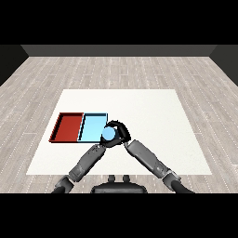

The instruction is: Pick the blue can and put it in the blue box

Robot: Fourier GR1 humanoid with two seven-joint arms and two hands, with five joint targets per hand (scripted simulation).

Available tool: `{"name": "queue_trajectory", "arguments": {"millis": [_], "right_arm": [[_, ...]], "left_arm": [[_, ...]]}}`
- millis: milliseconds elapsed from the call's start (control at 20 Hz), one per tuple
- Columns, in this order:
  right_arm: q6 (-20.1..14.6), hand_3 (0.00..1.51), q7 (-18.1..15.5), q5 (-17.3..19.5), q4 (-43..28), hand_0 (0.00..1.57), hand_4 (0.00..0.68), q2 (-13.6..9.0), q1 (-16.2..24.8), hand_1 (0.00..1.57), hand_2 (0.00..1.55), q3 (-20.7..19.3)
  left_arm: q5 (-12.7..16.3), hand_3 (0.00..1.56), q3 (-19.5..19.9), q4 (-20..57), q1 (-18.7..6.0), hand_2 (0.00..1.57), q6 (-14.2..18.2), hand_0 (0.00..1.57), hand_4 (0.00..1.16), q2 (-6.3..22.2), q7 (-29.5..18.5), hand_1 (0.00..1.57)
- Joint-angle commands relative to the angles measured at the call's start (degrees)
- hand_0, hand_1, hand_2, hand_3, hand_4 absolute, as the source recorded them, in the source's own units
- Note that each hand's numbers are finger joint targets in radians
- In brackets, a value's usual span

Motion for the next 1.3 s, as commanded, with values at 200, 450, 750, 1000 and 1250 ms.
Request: {"name": "queue_trajectory", "arguments": {"millis": [200, 450, 750, 1000, 1250], "right_arm": [[-1.8, 1.39, 1.53, -3.47, 0.81, 1.44, 0.583, 1.87, -2.47, 1.44, 1.45, 0.98], [2.75, 1.33, 2.43, -5.13, -2.74, 1.27, 0.415, 1.89, 0.23, 1.27, 1.37, -2.86], [4.25, 0.0, 3.73, -2.95, -1.51, 0.0, 0.0, 1.91, 1.41, 0.0, 0.0, -5.29], [4.57, 0.0, 6.17, -0.14, -6.4, 0.0, 0.0, 1.93, 4.52, 0.0, 0.0, -5.95], [5.28, 0.0, 2.79, -4.0, 0.13, 0.0, 0.0, 1.93, 0.94, 0.0, 0.0, -8.57]], "left_arm": [[5.99, 0.83, 2.84, 1.23, -3.3, 0.94, -3.78, 0.91, 0.65, -2.1, -0.25, 0.91], [5.02, 1.0, 3.03, 0.22, -1.23, 1.35, -5.36, 1.42, 0.68, -2.12, -0.42, 1.42], [6.14, 1.45, 2.98, 1.63, -1.02, 1.52, -3.85, 1.57, 1.1, -2.15, 0.42, 1.57], [2.8, 1.48, 2.42, -2.09, 3.17, 1.54, -3.39, 1.57, 1.13, -2.18, 0.56, 1.57], [1.54, 1.5, 3.75, 0.46, 2.53, 1.57, -3.41, 1.57, 1.14, -2.09, -0.82, 1.57]]}}
